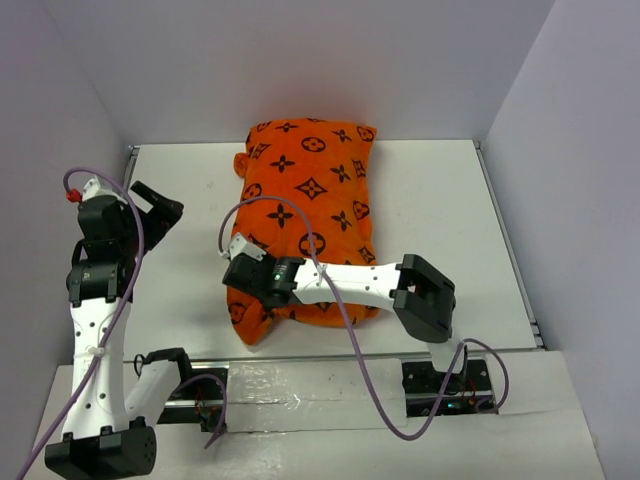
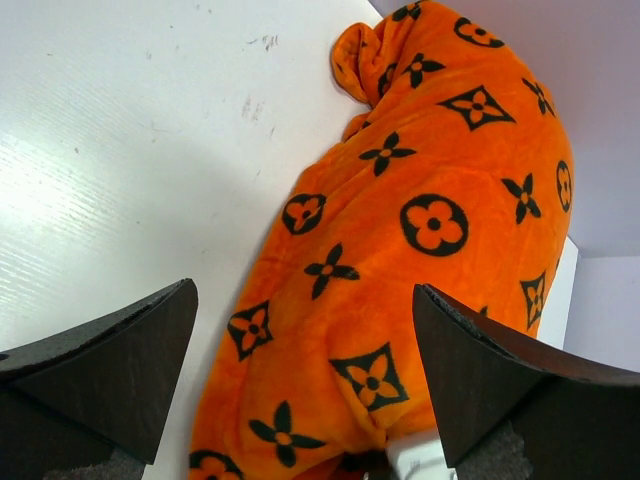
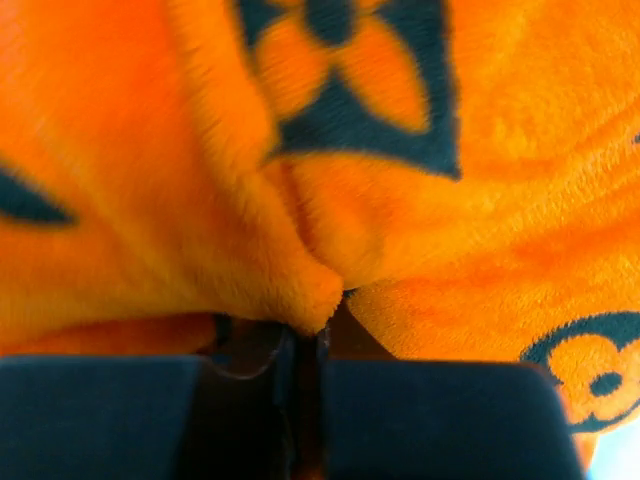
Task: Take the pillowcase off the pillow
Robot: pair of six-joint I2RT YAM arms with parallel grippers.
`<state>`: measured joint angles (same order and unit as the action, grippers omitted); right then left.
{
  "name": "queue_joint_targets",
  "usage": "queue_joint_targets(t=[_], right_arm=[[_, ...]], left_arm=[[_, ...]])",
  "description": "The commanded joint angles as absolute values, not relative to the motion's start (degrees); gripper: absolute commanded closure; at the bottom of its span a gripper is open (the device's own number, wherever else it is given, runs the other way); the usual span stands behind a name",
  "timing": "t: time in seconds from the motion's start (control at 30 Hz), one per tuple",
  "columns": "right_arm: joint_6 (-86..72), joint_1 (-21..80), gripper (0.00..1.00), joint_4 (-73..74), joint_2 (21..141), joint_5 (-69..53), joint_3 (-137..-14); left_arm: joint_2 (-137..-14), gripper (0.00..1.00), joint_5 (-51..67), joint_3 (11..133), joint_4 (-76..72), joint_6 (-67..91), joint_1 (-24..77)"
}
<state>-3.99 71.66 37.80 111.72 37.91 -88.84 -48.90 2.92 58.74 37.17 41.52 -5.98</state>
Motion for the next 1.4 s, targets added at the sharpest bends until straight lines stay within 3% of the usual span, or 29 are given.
queue_joint_targets(t=[0.0,0.17,0.33,0.57,0.67,0.77,0.8,0.87,1.0,1.17,1.37], right_arm=[[-8.4,67.2,1.0,38.9,113.3,45.2,-88.5],[-5.6,66.5,1.0,30.2,100.3,44.7,-89.6],[-8.4,57.6,1.0,26.4,87.6,17.9,-98.9],[-24.6,43.7,1.0,25.9,88.7,-18.9,-122.4],[-41.4,34.0,1.0,14.4,85.3,-30.0,-116.2],[-61.0,23.4,1.0,-6.7,78.2,-33.7,-97.6],[-66.9,20.5,1.0,-11.6,76.3,-33.5,-85.9],[-76.0,13.3,1.0,-13.4,70.5,-27.3,-76.9],[-78.6,4.3,1.0,-2.9,62.8,-16.9,-62.4],[-78.4,-4.5,1.0,-0.5,61.2,-18.8,-59.3],[-76.7,-5.8,1.0,3.1,63.2,-20.0,-62.1]], left_arm=[[-47.8,0.01,2.0,59.2,37.2,41.6,-6.2],[-47.2,0.01,5.6,58.3,34.3,42.3,-6.2],[-47.3,0.01,8.5,57.4,29.9,44.6,-6.1],[-47.8,0.01,9.8,57.8,25.6,47.9,-6.2],[-47.6,0.01,10.3,58.6,24.2,47.7,-6.1],[-47.1,0.01,11.2,57.8,21.7,48.1,-6.0],[-47.0,0.01,13.3,57.3,20.7,48.1,-6.0],[-47.5,0.01,16.9,55.6,16.0,48.3,-5.9],[-51.7,0.01,23.4,53.8,10.3,49.4,-4.5],[-59.4,0.01,21.2,54.1,1.9,47.7,4.3],[-83.8,0.01,30.7,62.6,-11.5,47.3,8.8]])
